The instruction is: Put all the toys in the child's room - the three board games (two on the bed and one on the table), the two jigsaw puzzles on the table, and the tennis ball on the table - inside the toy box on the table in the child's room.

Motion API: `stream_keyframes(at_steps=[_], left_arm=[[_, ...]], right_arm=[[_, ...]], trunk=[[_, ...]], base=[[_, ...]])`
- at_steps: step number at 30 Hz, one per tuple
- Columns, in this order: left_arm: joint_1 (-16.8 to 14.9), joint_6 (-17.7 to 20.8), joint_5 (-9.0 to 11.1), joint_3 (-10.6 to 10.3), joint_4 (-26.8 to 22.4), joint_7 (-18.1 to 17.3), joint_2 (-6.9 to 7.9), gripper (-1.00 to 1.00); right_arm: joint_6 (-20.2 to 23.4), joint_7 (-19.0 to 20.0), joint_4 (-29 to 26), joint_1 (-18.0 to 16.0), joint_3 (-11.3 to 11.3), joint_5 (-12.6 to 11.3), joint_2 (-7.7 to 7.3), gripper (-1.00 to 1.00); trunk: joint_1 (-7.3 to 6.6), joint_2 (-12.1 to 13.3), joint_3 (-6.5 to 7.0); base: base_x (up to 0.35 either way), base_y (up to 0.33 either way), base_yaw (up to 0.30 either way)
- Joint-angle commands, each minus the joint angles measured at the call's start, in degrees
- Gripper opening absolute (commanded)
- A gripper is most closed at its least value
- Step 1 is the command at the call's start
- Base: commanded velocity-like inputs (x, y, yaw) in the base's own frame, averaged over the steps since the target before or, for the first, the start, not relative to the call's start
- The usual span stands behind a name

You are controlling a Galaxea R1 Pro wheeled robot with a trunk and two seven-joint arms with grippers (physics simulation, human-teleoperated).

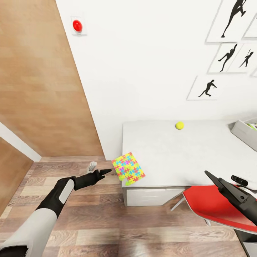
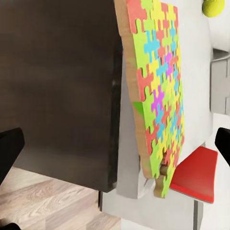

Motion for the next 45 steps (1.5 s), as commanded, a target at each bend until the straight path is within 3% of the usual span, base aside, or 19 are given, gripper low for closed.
stream_keyframes(at_steps=[1, 45], left_arm=[[0.0, 0.3, 0.1, 0.1, 0.0, -0.1, -0.01, 1.0], [-0.1, 0.5, 0.1, 0.1, 0.0, -0.2, 0.08, 1.0]], right_arm=[[0.6, 0.1, 0.0, 0.0, 0.0, -0.1, -0.01, 1.0], [0.6, 0.1, 0.0, 0.0, 0.0, -0.1, 0.04, 1.0]], trunk=[[0.05, -0.1, -0.08], [0.05, -0.1, -0.08]], base=[[0.195, -0.142, 0.0], [0.04, -0.049, 0.0]])
